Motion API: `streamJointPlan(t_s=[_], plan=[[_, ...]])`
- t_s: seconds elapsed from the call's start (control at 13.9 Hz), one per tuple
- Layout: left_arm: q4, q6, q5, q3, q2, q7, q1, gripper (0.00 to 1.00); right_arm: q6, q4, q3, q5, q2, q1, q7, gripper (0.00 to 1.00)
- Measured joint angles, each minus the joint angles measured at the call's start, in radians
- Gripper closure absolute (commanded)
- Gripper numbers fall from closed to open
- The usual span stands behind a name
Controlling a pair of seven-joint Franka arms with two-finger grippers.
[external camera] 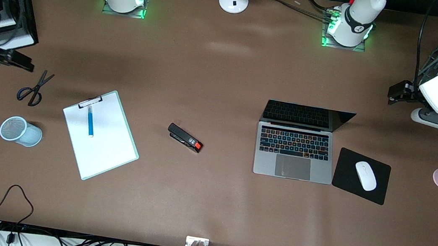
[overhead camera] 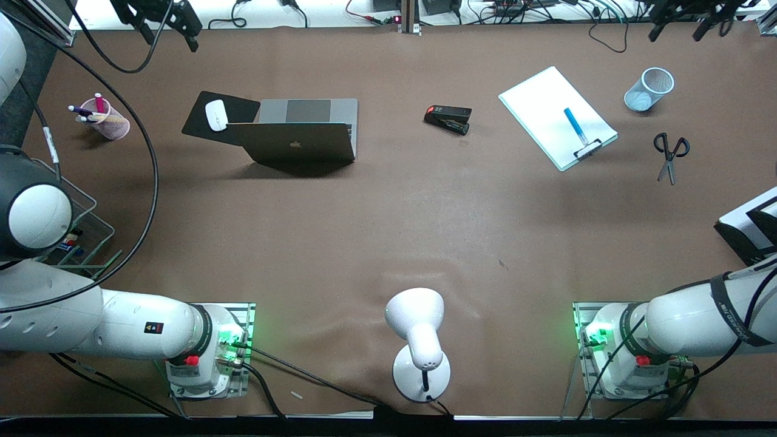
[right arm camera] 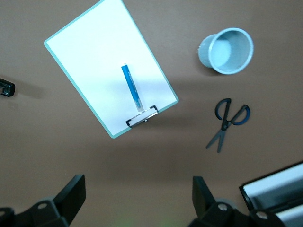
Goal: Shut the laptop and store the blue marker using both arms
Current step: 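Reach the right gripper to the blue marker while the left gripper approaches the laptop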
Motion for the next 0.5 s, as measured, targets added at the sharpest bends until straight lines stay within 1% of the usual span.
streamJointPlan(t_s=[0.07,0.14,0.22,0.36,0.5], plan=[[0.028,-0.010,0.000,0.000,0.016,0.000,-0.001,0.64,0.013,0.001,0.001,0.000,0.020,0.012,0.000,0.00],[0.054,-0.040,0.000,0.000,0.033,0.000,-0.002,0.90,0.027,0.002,0.001,0.000,0.041,0.021,0.000,0.00],[0.078,-0.082,0.000,-0.001,0.049,0.000,-0.006,0.98,0.040,0.003,0.001,0.001,0.060,0.026,0.001,0.00],[0.106,-0.136,-0.001,-0.002,0.071,0.000,-0.024,1.00,0.091,0.004,0.001,0.007,0.099,0.029,0.000,0.00],[0.112,-0.148,-0.007,-0.003,0.084,-0.006,-0.036,1.00,0.151,0.004,0.004,0.009,0.153,0.034,-0.006,0.00]])
